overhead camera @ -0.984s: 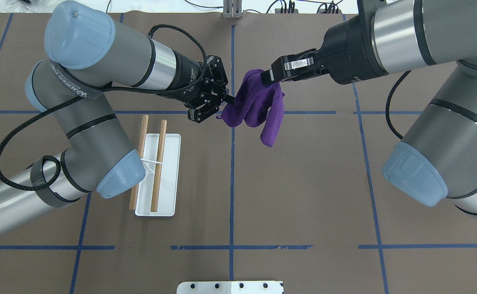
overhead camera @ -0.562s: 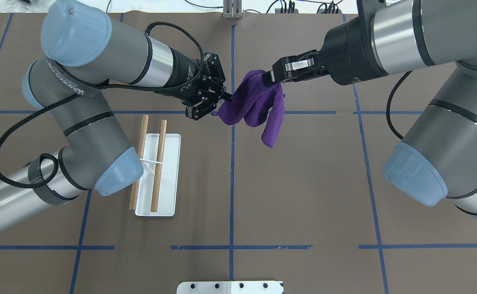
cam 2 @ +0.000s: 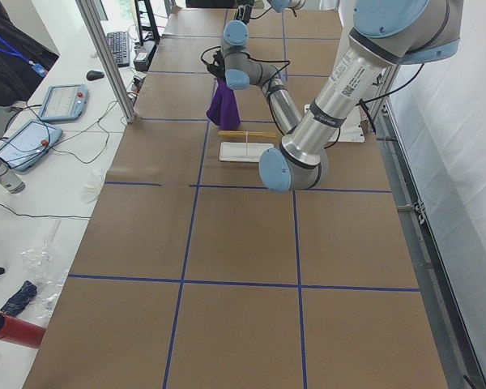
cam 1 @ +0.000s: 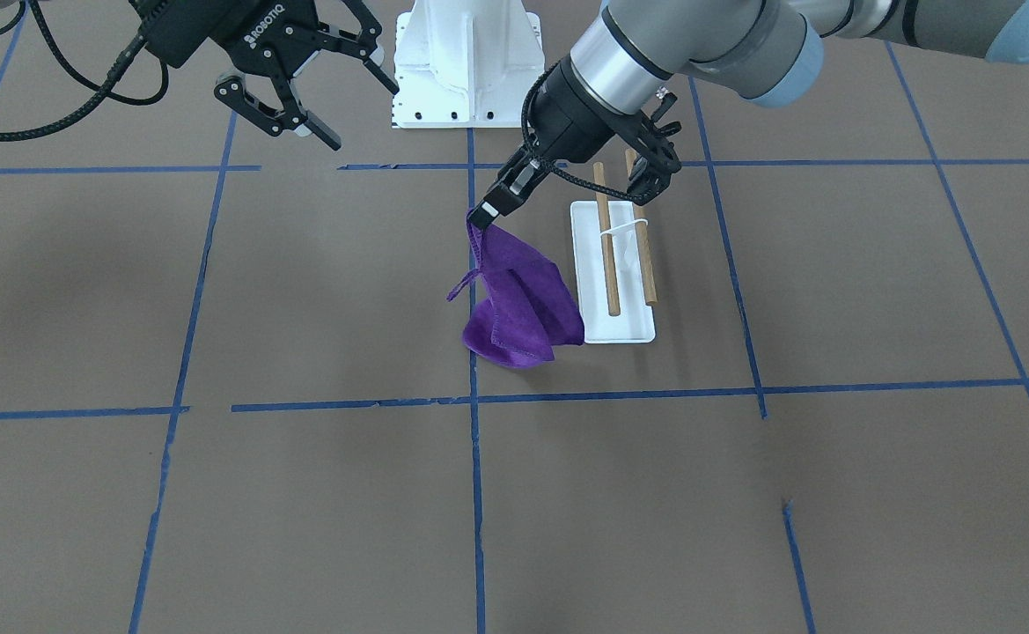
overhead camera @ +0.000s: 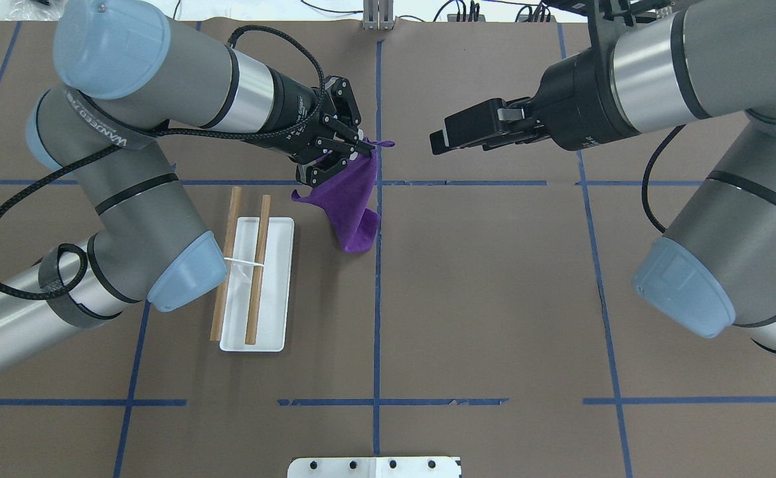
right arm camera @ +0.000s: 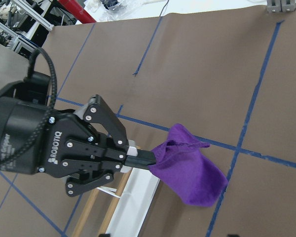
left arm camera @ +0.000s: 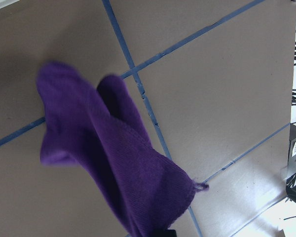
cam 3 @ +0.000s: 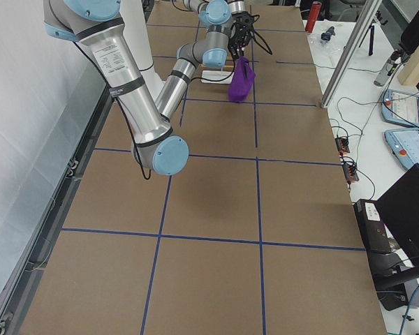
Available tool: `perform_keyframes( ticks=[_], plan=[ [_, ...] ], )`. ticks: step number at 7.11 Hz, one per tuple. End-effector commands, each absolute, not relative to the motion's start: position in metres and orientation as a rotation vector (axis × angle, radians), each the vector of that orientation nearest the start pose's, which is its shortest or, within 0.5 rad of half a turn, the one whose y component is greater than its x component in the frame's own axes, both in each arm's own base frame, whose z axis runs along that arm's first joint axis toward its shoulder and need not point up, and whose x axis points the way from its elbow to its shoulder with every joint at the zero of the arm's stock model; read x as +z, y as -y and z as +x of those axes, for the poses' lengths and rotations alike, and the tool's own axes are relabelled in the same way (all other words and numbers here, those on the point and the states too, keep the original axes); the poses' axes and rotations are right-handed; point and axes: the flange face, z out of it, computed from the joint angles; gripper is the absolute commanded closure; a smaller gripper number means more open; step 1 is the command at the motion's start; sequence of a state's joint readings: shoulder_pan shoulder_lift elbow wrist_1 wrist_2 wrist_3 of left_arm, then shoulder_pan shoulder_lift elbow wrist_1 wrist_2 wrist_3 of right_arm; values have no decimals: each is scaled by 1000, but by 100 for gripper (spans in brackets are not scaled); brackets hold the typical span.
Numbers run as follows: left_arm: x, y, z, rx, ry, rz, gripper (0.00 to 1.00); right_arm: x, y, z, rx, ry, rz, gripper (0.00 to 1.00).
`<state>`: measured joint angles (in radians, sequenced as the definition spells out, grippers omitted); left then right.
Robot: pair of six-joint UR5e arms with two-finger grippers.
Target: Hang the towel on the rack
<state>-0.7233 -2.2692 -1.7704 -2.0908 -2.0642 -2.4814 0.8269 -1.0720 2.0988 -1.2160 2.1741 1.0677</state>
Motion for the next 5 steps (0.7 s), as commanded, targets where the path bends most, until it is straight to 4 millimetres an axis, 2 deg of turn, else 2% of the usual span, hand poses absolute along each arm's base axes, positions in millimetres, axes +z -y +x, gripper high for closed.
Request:
perform_keyframes(
  ticks=[1,3,4,5],
  plan=[
    [111,465,396,-981,-1400,-561,100,145,444,-293,-73,1216,304,0],
    [112,454,383,-958,-1413,-556,100,193,486,-298,-23,1055,225,0],
    [126,444,373,-962,-1406,-555,100,215,508,-291,-74,977,231,0],
    [141,441,357,-969,-1400,-539,100,237,532,-275,-131,907,248,0]
  ],
)
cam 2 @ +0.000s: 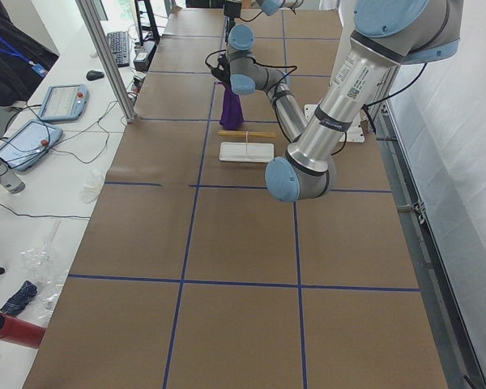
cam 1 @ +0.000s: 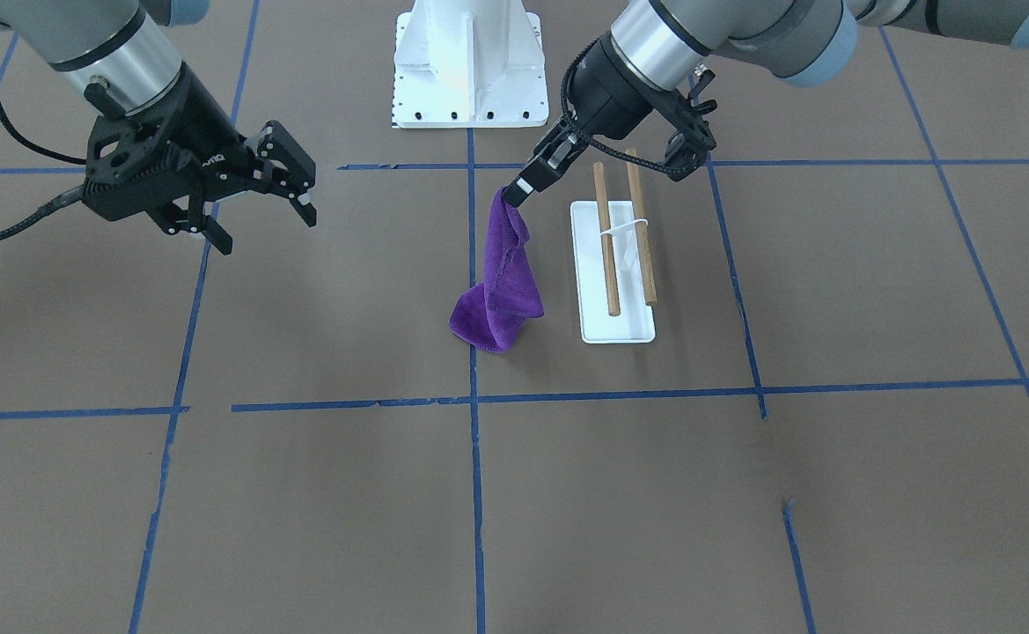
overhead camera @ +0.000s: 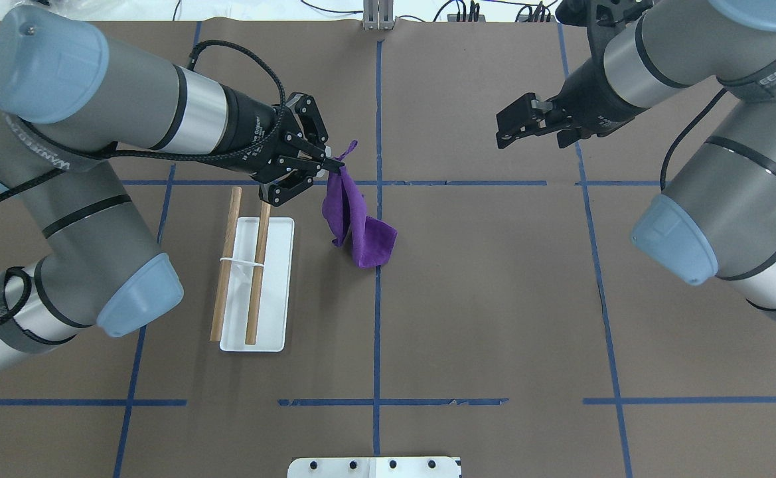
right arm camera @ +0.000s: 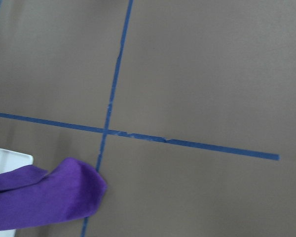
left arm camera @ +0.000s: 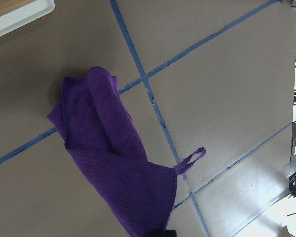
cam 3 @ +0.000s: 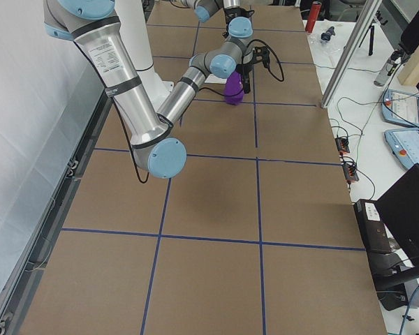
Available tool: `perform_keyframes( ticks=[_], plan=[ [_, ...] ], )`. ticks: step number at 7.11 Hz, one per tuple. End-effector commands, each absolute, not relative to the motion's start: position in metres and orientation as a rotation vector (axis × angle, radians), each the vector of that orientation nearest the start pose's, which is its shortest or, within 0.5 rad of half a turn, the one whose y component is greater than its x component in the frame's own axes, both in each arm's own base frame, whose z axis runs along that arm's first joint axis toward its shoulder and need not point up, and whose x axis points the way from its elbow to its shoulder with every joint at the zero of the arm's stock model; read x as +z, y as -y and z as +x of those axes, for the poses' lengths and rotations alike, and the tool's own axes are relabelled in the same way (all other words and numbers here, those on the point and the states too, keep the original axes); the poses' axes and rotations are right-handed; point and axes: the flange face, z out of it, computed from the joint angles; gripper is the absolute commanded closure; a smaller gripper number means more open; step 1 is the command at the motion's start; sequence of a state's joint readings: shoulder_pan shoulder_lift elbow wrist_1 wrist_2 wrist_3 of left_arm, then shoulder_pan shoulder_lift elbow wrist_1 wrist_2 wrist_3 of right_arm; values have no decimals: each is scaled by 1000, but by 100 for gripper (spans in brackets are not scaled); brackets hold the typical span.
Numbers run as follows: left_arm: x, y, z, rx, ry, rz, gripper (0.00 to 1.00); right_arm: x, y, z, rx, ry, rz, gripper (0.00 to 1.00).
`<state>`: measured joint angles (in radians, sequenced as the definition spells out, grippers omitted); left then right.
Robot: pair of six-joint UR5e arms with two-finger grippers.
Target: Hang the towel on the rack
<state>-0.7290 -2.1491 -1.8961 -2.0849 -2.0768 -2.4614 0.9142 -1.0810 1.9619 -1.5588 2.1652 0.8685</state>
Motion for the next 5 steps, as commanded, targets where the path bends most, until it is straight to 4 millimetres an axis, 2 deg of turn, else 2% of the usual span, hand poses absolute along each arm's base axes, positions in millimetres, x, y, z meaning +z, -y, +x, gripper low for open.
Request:
perform_keyframes(
  ticks=[1,2,3,5],
  plan=[
    [151,445,342,-945,-1406,-476,100,262,549,-252,-174,862,262,0],
    [186,435,326,-934,-1371,-437,100,289,568,-228,-207,822,270,0],
    [210,433,317,-892,-1343,-378,100,328,582,-198,-249,797,260,0],
    [262,427,309,-815,-1268,-302,100,400,620,-139,-360,770,245,0]
  ],
)
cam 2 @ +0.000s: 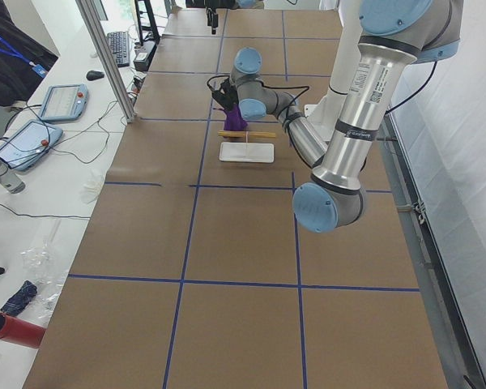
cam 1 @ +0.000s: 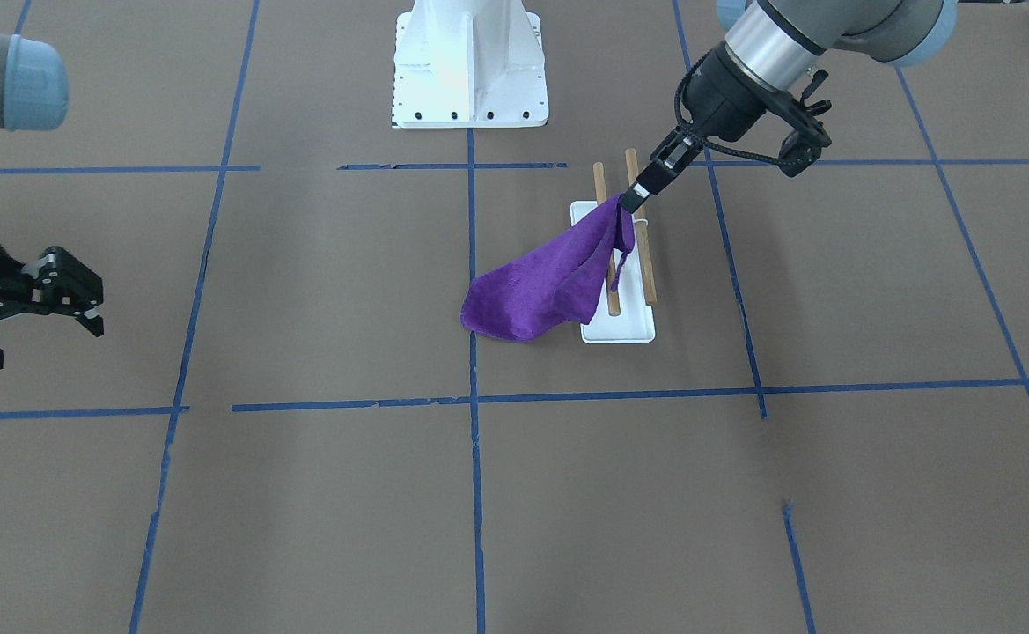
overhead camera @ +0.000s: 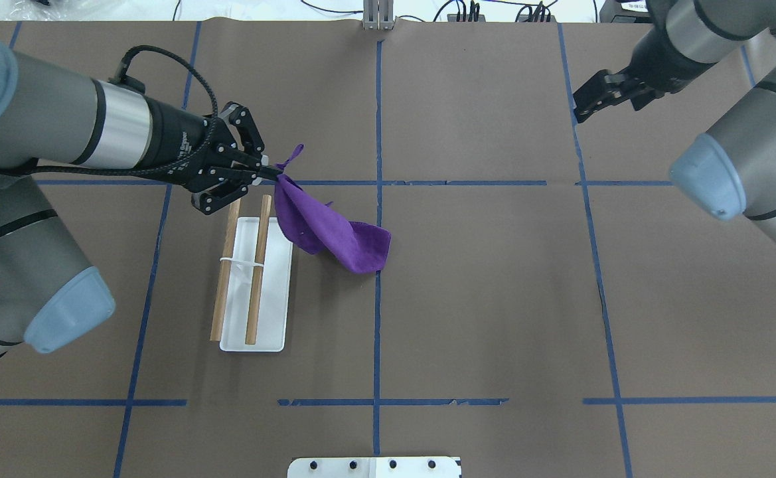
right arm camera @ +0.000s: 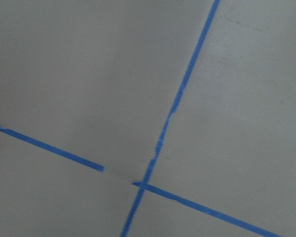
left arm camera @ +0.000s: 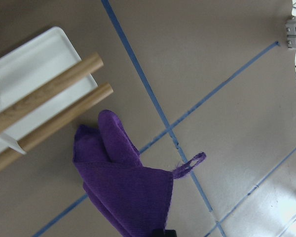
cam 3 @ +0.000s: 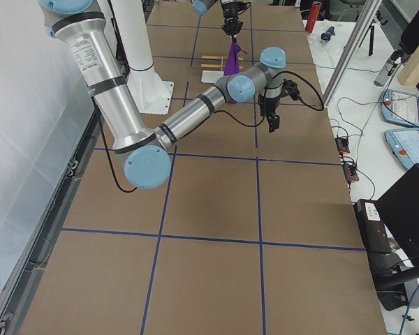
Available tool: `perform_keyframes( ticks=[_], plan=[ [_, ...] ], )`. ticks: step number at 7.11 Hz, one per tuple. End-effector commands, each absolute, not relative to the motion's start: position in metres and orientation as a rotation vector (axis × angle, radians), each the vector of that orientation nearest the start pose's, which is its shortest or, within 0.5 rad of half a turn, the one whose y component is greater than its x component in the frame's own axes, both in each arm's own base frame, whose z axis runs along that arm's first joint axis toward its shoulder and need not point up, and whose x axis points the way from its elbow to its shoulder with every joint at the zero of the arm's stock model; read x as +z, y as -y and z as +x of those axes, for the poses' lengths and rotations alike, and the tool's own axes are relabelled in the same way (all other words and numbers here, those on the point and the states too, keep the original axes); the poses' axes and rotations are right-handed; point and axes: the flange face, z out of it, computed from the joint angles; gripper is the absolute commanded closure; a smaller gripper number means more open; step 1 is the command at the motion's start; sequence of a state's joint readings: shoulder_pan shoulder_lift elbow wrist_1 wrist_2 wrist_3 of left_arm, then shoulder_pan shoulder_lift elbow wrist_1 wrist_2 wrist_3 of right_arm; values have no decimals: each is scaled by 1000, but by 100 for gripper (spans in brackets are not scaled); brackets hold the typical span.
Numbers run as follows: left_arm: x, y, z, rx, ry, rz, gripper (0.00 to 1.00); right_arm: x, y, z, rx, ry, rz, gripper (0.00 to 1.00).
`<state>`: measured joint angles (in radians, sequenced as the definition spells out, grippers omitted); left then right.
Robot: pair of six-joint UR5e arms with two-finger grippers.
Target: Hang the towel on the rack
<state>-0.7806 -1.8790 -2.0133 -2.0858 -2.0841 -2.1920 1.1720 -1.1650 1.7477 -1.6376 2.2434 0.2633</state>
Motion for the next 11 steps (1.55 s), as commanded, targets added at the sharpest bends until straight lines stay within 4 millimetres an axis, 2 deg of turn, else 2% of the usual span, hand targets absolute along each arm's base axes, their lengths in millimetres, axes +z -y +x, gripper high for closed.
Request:
perform_keyframes(
  ticks=[1,2,4,6,7,8,9,10,11],
  plan=[
    [287,421,301,-776,-1238,-265,100,425,632,-118,-384,753,242,0],
    [316,424,277,-740,-1224,-193,100,442,640,-94,-402,762,243,0],
    [368,412,263,-633,-1161,-118,100,481,644,-48,-438,758,248,0],
    [391,418,268,-620,-1146,-107,100,511,628,-22,-417,770,226,0],
    [402,424,274,-623,-1132,-111,79,526,620,-12,-399,777,211,0],
    [415,429,279,-599,-1130,-84,1,532,616,-11,-396,776,201,0],
    [423,431,283,-598,-1115,-87,0,552,604,0,-369,776,177,0],
    [427,429,281,-500,-1104,-35,0,569,594,13,-337,770,154,0],
    [446,422,270,-336,-1064,56,0,587,579,36,-294,772,144,0]
  ],
)
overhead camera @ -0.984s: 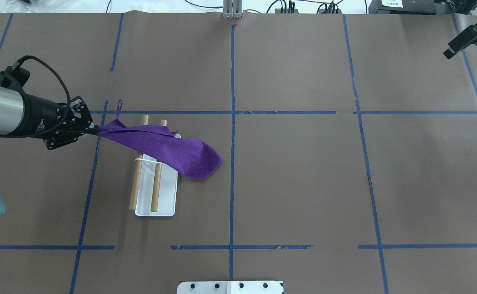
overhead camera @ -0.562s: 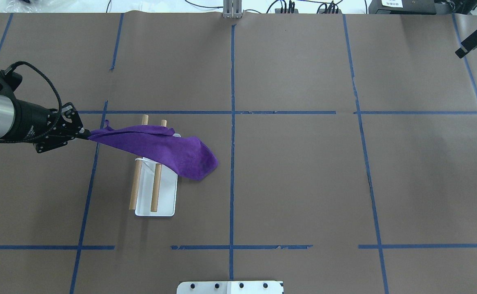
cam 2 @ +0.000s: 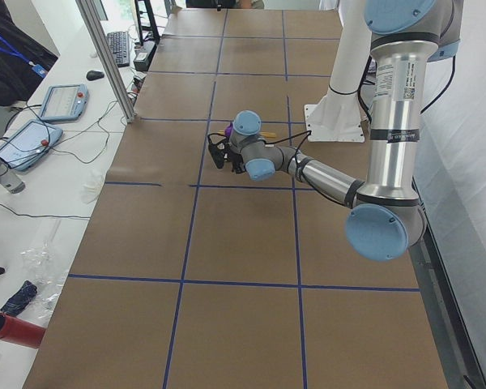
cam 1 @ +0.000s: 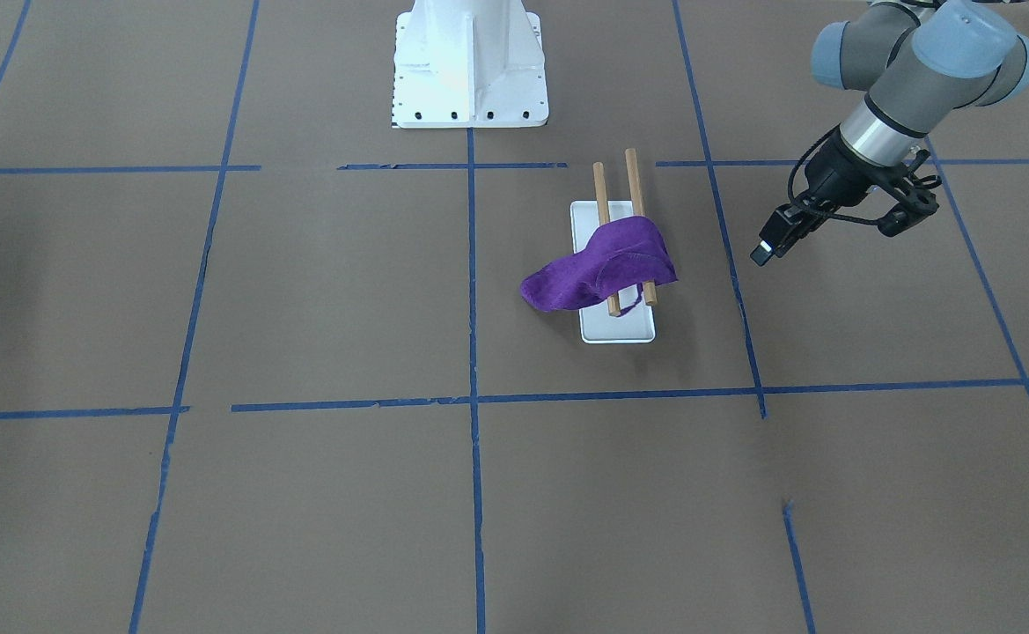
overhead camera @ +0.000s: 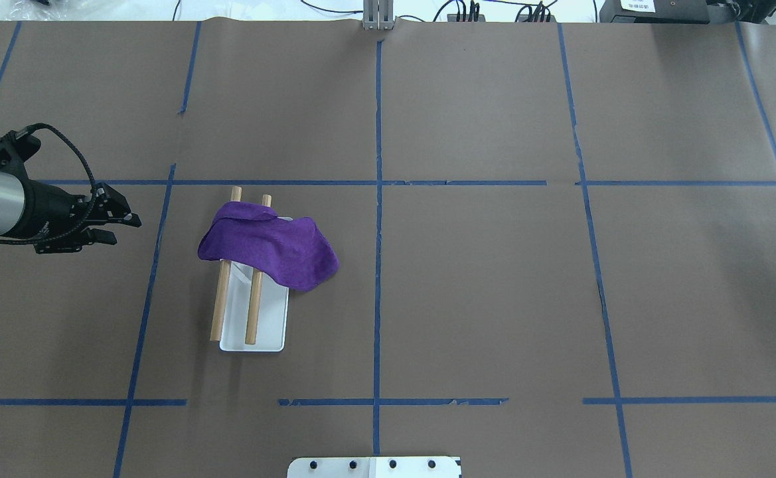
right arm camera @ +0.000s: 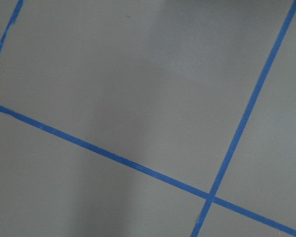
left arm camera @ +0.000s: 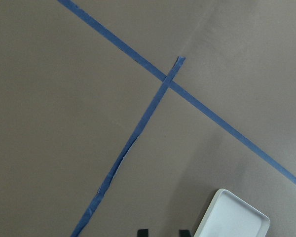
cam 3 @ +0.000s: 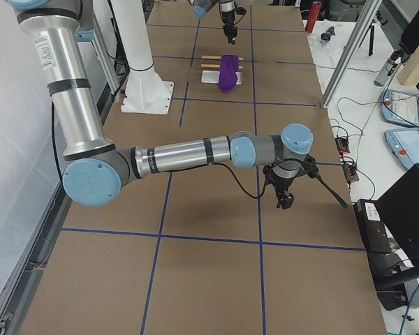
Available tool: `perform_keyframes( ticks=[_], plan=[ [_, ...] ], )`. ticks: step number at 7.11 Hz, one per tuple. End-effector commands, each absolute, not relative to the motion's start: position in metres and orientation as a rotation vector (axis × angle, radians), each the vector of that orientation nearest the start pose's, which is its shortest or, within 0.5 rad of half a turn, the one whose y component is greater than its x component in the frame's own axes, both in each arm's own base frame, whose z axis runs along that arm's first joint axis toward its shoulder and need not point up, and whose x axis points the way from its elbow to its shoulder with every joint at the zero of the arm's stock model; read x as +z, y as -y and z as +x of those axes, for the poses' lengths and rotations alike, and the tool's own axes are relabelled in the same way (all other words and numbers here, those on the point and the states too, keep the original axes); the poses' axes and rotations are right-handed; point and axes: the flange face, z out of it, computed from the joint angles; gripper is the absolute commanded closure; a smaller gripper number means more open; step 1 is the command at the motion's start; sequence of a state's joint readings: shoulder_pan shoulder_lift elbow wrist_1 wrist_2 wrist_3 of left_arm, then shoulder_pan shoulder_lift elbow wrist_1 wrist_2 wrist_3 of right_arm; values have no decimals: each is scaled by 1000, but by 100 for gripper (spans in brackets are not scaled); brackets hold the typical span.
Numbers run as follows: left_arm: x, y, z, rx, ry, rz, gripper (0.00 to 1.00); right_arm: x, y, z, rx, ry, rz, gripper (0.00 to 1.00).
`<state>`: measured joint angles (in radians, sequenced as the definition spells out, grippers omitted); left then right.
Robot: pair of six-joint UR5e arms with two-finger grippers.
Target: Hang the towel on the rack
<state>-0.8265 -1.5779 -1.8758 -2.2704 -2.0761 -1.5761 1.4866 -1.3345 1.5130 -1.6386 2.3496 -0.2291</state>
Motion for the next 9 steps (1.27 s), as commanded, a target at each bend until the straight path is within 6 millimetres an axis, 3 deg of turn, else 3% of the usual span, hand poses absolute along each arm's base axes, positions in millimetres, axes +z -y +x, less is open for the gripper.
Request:
perform_keyframes(
  ticks=[1,2,3,5,7,8,9],
  plan=[
    [474,412,250,-165,-1004,146,0,612,559,47,-261,774,113,0],
    [511,417,190,33,-907,294,0,622,550,62,-228,774,104,0],
    [530,424,142,130,-883,322,0,632,539,72,-204,772,93,0],
    [562,432,47,238,-750,367,0,641,532,72,-192,772,78,0],
    [591,429,-48,241,-645,288,0,647,526,72,-186,773,66,0],
    [600,429,-59,177,-646,172,0,648,526,72,-184,774,64,0],
    [593,440,-61,143,-649,92,0,648,526,72,-182,774,63,0]
  ],
)
